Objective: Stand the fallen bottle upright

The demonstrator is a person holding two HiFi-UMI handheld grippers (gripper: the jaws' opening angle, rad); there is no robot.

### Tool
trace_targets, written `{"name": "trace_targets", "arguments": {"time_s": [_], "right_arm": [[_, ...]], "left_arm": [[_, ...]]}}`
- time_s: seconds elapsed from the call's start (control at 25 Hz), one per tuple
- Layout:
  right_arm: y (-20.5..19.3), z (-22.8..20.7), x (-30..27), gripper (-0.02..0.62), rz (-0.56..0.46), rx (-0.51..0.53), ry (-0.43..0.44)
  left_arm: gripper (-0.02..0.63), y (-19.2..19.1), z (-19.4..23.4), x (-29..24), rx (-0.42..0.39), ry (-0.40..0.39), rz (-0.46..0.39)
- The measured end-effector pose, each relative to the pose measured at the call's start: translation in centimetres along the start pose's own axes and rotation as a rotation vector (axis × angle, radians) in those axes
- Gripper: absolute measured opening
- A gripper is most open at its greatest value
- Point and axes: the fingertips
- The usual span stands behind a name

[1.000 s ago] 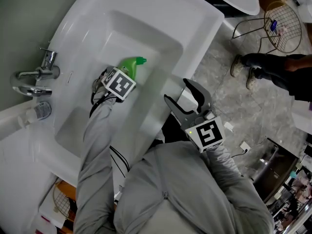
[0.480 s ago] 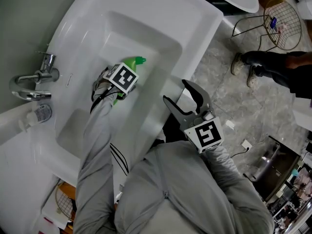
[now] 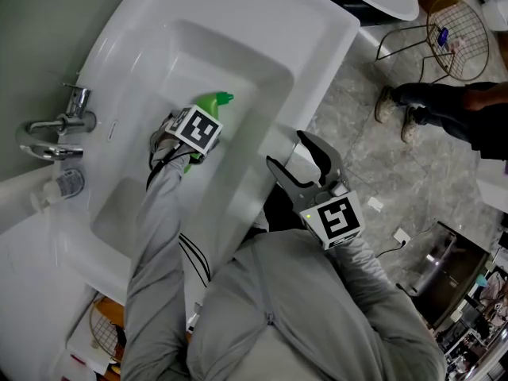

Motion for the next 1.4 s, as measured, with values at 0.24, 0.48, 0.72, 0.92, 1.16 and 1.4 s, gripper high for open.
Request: {"name": "trace_targets", "arguments": {"time_s": [0.24, 0.48, 0.72, 0.92, 1.16, 1.4], "right_arm": [[0.2, 0.8, -0.2, 0.291, -0.002, 0.008, 0.021], [0.5, 1.7, -0.4, 0.291, -0.006, 0.026, 0.051], [0.8, 3.0, -0.7, 0.291, -0.025, 0.044, 0.080], [1.2, 5.0, -1.2, 0.291, -0.005, 0.070, 0.119], [1.7, 6.9, -2.0, 0.291, -0.021, 0.119, 0.170], [2.5, 10.3, -2.4, 0.291, -0.030, 0.159, 0.244]], "left_arm": [[0.483, 0.0, 0.2, 1.3, 0.057, 0.023, -0.068], [0.482, 0.0, 1.1, 3.5, 0.146, 0.059, -0.164], [0.482, -1.4, 2.0, 6.5, 0.263, 0.120, -0.250], [0.481, -2.2, 1.3, 8.4, 0.326, 0.108, -0.349], [0.480, -4.7, 1.6, 10.8, 0.407, 0.167, -0.413], [0.479, -7.9, 1.4, 13.9, 0.481, 0.212, -0.454]]}}
Point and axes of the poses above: the fingertips, and each gripper's own axes: x backward along the fingers, z to its left, y out of its top, and after that the axes turned 9 degrees about y, right-handed
